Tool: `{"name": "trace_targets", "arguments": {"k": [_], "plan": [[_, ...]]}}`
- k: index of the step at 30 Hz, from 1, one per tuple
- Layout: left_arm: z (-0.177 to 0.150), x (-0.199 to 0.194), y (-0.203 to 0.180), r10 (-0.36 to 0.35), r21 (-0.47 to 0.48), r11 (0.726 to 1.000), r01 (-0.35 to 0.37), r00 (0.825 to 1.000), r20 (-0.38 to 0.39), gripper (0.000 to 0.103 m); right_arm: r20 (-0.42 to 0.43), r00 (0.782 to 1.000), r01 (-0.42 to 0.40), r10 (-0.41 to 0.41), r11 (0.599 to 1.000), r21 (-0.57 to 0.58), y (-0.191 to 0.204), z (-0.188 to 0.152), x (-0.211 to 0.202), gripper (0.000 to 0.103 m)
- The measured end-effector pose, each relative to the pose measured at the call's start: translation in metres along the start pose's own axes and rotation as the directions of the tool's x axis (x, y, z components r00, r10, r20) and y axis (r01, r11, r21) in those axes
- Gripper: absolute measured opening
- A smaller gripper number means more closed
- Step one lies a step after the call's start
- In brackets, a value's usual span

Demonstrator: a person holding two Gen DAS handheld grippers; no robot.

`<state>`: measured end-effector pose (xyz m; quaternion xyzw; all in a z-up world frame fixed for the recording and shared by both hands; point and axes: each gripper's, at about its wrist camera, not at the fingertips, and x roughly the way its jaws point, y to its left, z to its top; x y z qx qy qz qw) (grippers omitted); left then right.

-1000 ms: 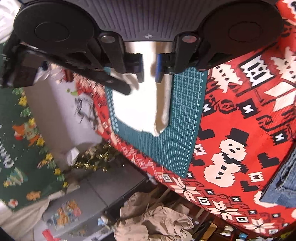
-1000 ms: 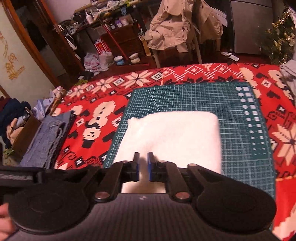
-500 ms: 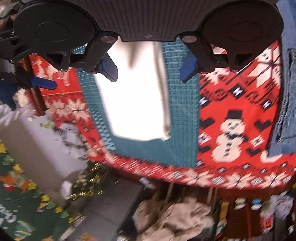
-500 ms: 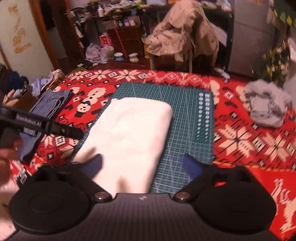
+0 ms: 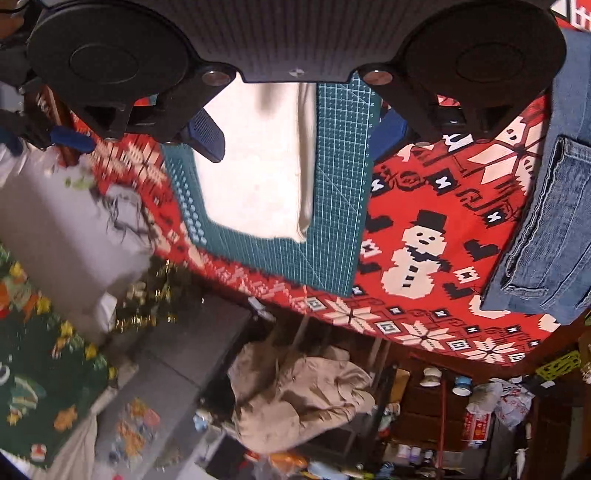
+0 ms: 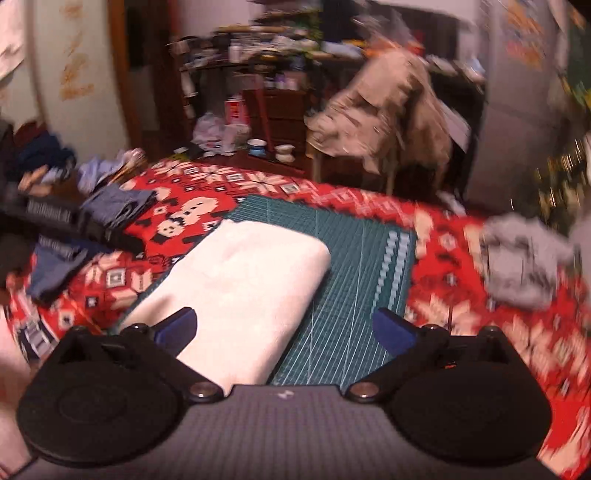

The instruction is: Fold clothes

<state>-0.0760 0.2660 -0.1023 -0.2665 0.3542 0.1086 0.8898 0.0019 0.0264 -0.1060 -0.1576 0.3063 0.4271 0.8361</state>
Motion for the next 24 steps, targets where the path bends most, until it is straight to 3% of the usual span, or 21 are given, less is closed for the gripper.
{"name": "trace_targets", "arguments": {"k": [4, 5, 6, 7, 8, 11, 12, 13, 15, 21, 24], "plan": [[0.0, -0.001, -0.003, 0.066, -0.139, 0.988, -0.067, 0.998, -0.015, 0.086, -0.019, 0.997, -0.077, 0.075, 0.995, -0.065, -0.002, 0.014, 0.008, 0.102], [-0.002, 0.001, -0.003, 0.054, -0.187, 0.981, -0.056, 0.998, -0.017, 0.079, -0.029, 0.996, -0.086, 0.084, 0.993, -0.086, -0.003, 0.02, 0.012, 0.102], [-0.004, 0.002, -0.002, 0.031, -0.235, 0.971, -0.032, 0.999, -0.008, 0.063, -0.04, 0.995, -0.094, 0.09, 0.99, -0.108, -0.003, 0.025, 0.017, 0.1], [-0.007, 0.004, -0.002, 0.014, -0.281, 0.96, -0.013, 1.0, 0.003, 0.053, -0.047, 0.993, -0.11, 0.104, 0.985, -0.132, -0.004, 0.031, 0.022, 0.093], [-0.008, 0.007, -0.004, 0.008, -0.31, 0.951, -0.003, 1.0, 0.016, 0.037, -0.06, 0.991, -0.127, 0.119, 0.98, -0.152, -0.004, 0.037, 0.029, 0.087], [-0.011, 0.015, -0.013, 0.01, -0.365, 0.931, 0.011, 0.998, 0.054, 0.01, -0.111, 0.98, -0.185, 0.167, 0.965, -0.183, -0.008, 0.055, 0.055, 0.05], [-0.011, 0.017, -0.016, 0.011, -0.383, 0.924, 0.016, 0.998, 0.067, 0.008, -0.128, 0.974, -0.209, 0.188, 0.961, -0.181, -0.01, 0.061, 0.065, 0.028], [-0.012, 0.021, -0.018, 0.005, -0.395, 0.918, 0.026, 0.997, 0.077, 0.008, -0.146, 0.967, -0.233, 0.209, 0.956, -0.179, -0.012, 0.067, 0.075, 0.016], [-0.013, 0.032, -0.021, -0.008, -0.4, 0.916, 0.037, 0.997, 0.072, 0.003, -0.161, 0.954, -0.279, 0.251, 0.942, -0.186, -0.012, 0.075, 0.092, 0.008], [-0.021, 0.063, -0.019, 0.001, -0.423, 0.906, 0.009, 1.0, 0.025, 0.001, -0.218, 0.912, -0.396, 0.348, 0.885, -0.243, 0.006, 0.087, 0.14, 0.006], [-0.024, 0.071, -0.013, 0.005, -0.437, 0.899, 0.001, 1.0, 0.013, 0.0, -0.255, 0.909, -0.393, 0.33, 0.881, -0.264, 0.016, 0.085, 0.163, 0.006]]}}
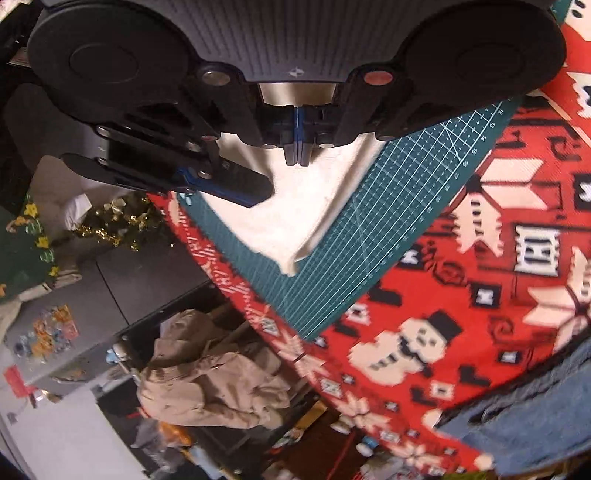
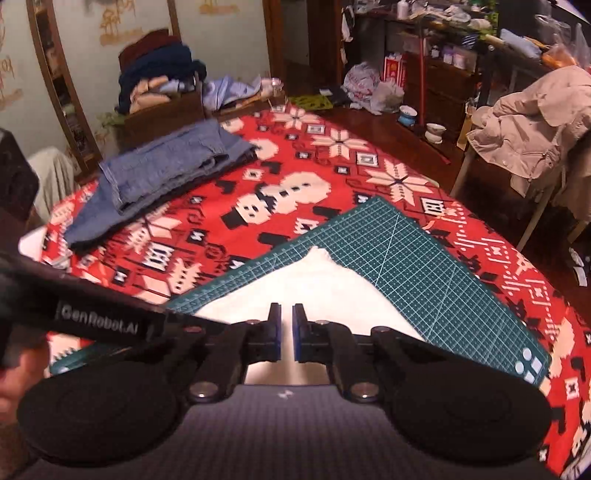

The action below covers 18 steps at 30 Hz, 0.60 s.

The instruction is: Fold clothes

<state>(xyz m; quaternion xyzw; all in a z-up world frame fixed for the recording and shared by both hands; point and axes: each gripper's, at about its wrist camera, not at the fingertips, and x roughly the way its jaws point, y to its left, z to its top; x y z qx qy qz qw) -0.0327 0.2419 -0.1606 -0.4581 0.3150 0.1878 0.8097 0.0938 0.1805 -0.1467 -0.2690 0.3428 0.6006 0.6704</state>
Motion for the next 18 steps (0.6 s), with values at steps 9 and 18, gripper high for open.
{"name": "trace_targets", "arguments": {"k": [9, 18], "plan": [[0.002, 0.004, 0.003, 0.01, 0.023, 1.0, -0.009, 1.0, -0.021, 0.002, -0.009, 1.0, -0.013, 0.013, 1.0, 0.023, -0.007, -0.009, 0.016, 0.002], [-0.001, 0.011, 0.007, -0.05, -0.028, 0.998, 0.049, 0.997, -0.052, 0.002, -0.033, 0.999, 0.043, -0.044, 0.999, -0.023, -0.006, 0.01, 0.026, 0.001]]}}
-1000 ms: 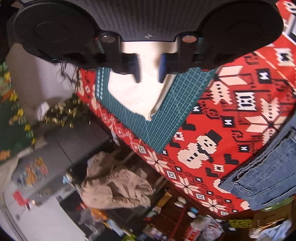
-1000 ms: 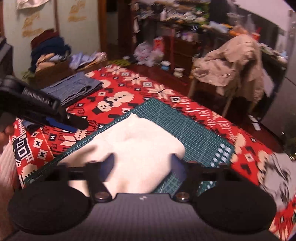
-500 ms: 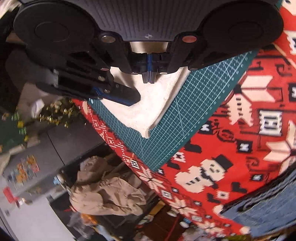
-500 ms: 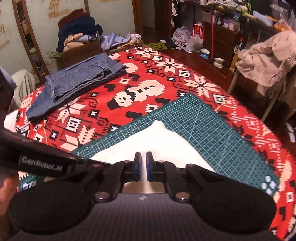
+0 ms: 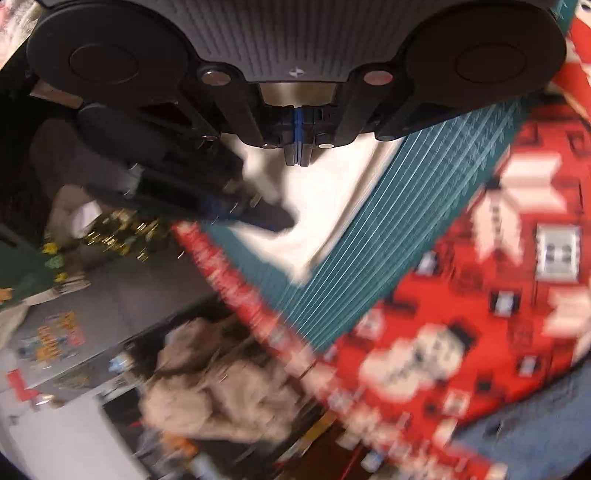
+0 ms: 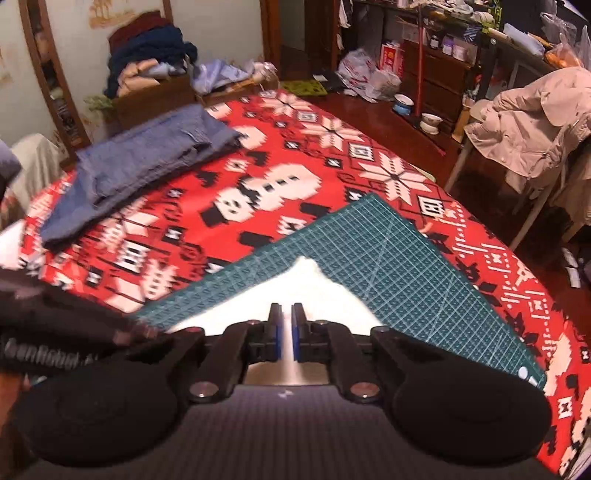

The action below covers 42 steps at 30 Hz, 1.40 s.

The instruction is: Fold clothes

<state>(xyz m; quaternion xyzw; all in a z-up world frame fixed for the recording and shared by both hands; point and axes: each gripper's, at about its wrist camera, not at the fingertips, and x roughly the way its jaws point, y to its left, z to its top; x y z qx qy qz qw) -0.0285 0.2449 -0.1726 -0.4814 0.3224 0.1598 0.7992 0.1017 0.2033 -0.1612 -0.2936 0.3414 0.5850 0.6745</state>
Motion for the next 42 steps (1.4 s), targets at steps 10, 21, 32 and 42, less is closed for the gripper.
{"name": "trace_targets", "arguments": {"k": [10, 21, 32, 42], "plan": [[-0.007, -0.02, -0.003, 0.017, 0.053, 0.998, -0.016, 1.0, -0.006, 0.0, -0.005, 1.0, -0.012, 0.012, 0.999, 0.046, -0.002, 0.001, -0.023, 0.003], [-0.018, -0.026, -0.001, -0.026, 0.099, 0.995, 0.033, 0.997, -0.072, 0.0, 0.009, 0.999, -0.04, 0.039, 0.993, 0.107, 0.008, -0.023, -0.047, 0.002], [-0.036, -0.029, 0.01, -0.024, 0.126, 0.991, 0.046, 0.985, -0.168, 0.0, -0.018, 0.997, -0.073, 0.08, 0.965, 0.252, 0.049, -0.088, -0.072, 0.003], [-0.051, -0.047, 0.008, -0.012, 0.261, 0.964, 0.058, 0.985, -0.172, 0.0, 0.009, 0.997, 0.064, -0.073, 0.916, 0.397, 0.092, -0.148, -0.119, 0.006]]}}
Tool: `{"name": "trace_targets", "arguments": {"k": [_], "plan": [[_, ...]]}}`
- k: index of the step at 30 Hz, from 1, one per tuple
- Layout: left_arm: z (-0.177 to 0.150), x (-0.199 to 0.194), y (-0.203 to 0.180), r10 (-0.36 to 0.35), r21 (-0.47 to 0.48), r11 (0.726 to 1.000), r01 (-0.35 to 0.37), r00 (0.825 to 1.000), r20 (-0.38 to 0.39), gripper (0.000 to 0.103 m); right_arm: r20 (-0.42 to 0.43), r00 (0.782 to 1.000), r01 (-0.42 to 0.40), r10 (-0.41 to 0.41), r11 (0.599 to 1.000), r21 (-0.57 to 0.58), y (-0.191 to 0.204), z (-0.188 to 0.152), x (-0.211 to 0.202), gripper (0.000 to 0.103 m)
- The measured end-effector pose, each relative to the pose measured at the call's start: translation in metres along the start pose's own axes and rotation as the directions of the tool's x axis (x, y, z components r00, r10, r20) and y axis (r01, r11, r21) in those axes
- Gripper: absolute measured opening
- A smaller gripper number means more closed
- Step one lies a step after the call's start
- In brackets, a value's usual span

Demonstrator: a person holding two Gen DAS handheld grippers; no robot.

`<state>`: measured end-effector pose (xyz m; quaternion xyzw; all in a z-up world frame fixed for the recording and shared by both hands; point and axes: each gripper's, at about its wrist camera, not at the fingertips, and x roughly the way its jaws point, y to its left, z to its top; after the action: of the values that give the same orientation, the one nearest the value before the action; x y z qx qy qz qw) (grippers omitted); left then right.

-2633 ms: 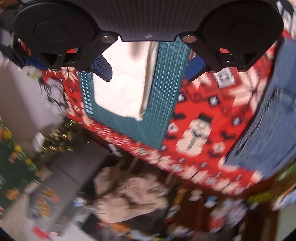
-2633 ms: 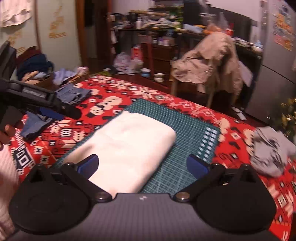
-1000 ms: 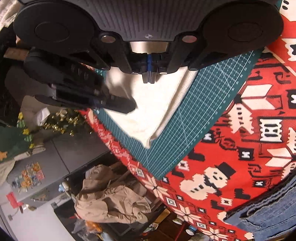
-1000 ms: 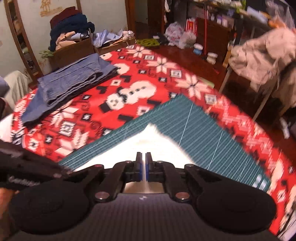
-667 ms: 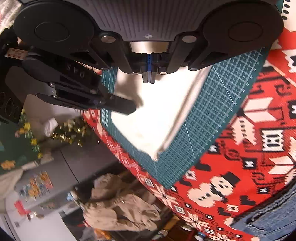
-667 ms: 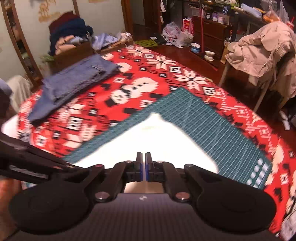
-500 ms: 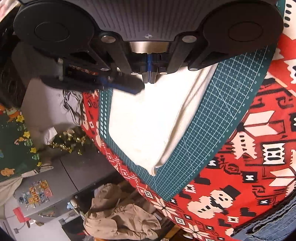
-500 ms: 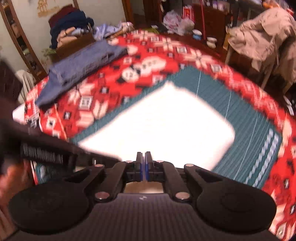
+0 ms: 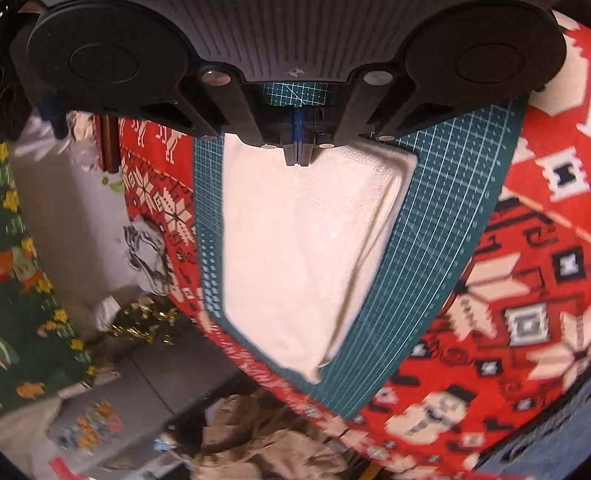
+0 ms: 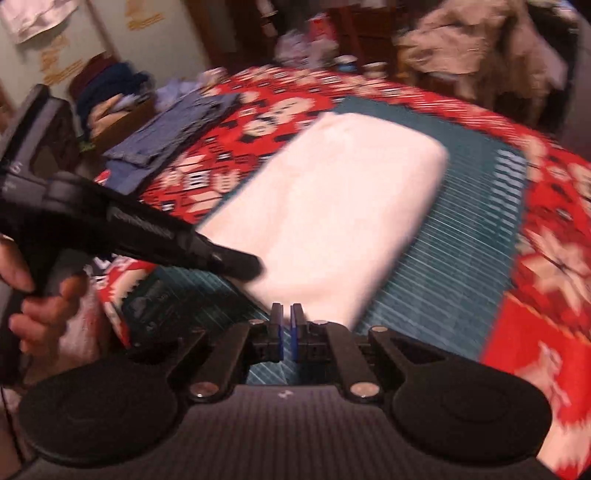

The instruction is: Fold clothes

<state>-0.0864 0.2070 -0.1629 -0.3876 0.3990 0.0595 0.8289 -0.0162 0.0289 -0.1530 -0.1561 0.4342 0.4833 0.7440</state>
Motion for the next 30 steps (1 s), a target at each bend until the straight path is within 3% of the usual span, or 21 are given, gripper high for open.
{"name": "trace_targets", "arguments": {"k": [5, 10, 13, 21, 23, 24, 30], "plan": [[-0.003, 0.0, -0.014, 0.003, 0.158, 0.987, -0.007, 1.0, 0.025, 0.0, 0.098, 0.971, 0.196, -0.217, 0.963, 0.184, -0.002, -0.047, -0.022, 0.013], [-0.005, 0.005, -0.015, -0.005, 0.203, 0.979, 0.006, 1.0, -0.006, 0.0, 0.175, 0.948, 0.218, -0.266, 0.943, 0.25, 0.017, -0.07, -0.01, 0.027], [-0.007, 0.003, -0.015, 0.0, 0.21, 0.978, 0.003, 1.0, -0.013, 0.0, 0.204, 0.93, 0.257, -0.305, 0.939, 0.23, 0.027, -0.065, 0.004, 0.032], [-0.007, 0.001, -0.015, -0.003, 0.191, 0.982, 0.007, 1.0, -0.018, 0.002, 0.237, 0.892, 0.349, -0.385, 0.919, 0.181, 0.038, -0.056, 0.025, 0.03], [-0.006, 0.003, -0.018, -0.037, 0.191, 0.981, 0.04, 0.999, -0.018, 0.002, 0.252, 0.886, 0.366, -0.39, 0.92, 0.138, 0.042, -0.058, 0.028, 0.022], [-0.004, 0.004, -0.021, -0.056, 0.195, 0.979, 0.058, 0.998, -0.016, 0.002, 0.258, 0.883, 0.372, -0.391, 0.92, 0.121, 0.047, -0.059, 0.028, 0.009], [-0.001, 0.025, -0.026, -0.05, 0.205, 0.977, 0.059, 0.997, -0.05, 0.002, 0.289, 0.869, 0.409, -0.401, 0.912, 0.035, 0.075, -0.069, 0.03, 0.007]]}}
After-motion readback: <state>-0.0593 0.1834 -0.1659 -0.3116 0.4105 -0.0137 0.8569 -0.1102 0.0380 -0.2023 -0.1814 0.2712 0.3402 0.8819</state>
